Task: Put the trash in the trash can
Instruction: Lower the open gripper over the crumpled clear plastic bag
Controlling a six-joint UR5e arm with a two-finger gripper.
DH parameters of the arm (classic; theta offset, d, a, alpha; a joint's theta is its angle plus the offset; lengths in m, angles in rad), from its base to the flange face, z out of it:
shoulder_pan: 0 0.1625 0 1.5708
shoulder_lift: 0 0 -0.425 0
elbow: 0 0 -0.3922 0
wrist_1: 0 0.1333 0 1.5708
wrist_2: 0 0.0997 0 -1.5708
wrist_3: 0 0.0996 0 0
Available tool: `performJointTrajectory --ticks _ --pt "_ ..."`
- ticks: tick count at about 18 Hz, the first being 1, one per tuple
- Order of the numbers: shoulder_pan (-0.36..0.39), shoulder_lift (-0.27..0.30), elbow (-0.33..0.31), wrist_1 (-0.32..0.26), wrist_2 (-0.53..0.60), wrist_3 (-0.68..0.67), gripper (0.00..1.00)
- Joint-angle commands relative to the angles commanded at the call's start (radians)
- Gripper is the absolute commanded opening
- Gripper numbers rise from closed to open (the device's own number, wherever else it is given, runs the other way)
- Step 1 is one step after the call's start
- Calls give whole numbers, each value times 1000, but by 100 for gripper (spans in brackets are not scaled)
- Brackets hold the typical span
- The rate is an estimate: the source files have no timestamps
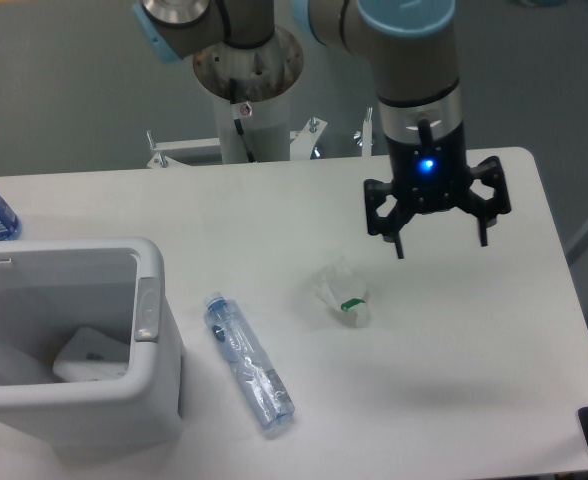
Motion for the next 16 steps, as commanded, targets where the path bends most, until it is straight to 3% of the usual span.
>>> performJointTrajectory --ticks 11,16 --pt "-1 0 -146 57 38 14 100" --pt "-14 -26 -181 57 37 -198 100"
